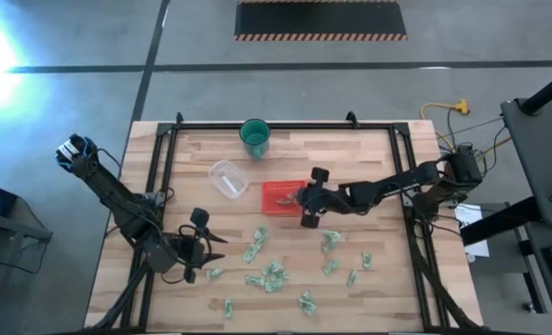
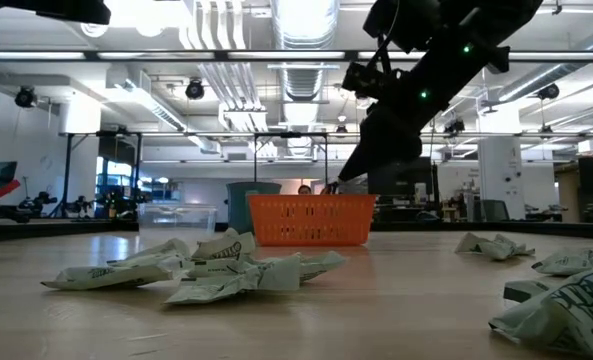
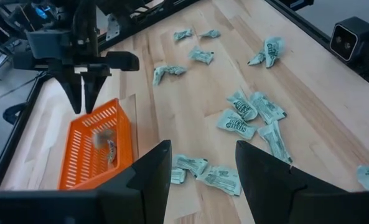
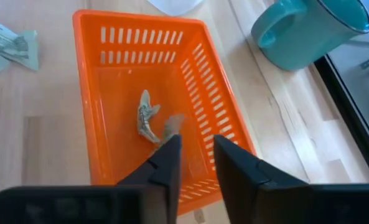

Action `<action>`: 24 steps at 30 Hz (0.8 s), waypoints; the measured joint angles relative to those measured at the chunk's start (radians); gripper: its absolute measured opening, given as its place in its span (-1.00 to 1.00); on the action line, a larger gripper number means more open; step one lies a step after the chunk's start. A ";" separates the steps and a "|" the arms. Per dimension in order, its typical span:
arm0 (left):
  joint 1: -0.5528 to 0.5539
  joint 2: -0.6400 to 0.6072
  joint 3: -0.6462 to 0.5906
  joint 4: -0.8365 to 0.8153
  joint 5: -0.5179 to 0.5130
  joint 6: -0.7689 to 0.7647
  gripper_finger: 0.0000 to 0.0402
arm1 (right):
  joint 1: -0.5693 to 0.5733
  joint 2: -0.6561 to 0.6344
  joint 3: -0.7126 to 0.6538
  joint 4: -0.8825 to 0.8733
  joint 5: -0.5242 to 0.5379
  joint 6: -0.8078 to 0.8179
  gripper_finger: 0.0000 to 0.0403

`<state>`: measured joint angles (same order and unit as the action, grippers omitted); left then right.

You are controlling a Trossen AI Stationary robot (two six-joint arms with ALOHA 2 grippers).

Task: Pick and place items into bin
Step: Put the stevia packet into the orange bin

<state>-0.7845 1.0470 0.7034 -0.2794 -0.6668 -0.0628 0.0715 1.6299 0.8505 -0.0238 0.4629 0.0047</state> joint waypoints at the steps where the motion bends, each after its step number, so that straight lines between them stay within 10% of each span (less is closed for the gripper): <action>1: 0.000 0.000 -0.002 0.001 -0.007 -0.001 -0.19 | 0.000 0.000 0.000 0.001 0.001 -0.002 -0.52; 12: -0.003 0.047 -0.059 -0.076 0.164 -0.291 -0.19 | 0.081 -0.119 0.000 -0.132 0.000 0.001 -0.19; 24: -0.036 0.403 0.083 -0.289 0.348 -0.677 -0.19 | 0.288 -0.223 0.000 -0.157 0.011 0.022 -0.27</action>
<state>-0.8204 1.4499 0.7859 -0.5686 -0.3191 -0.7397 0.3593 1.4068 0.8506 -0.1806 0.4736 0.0269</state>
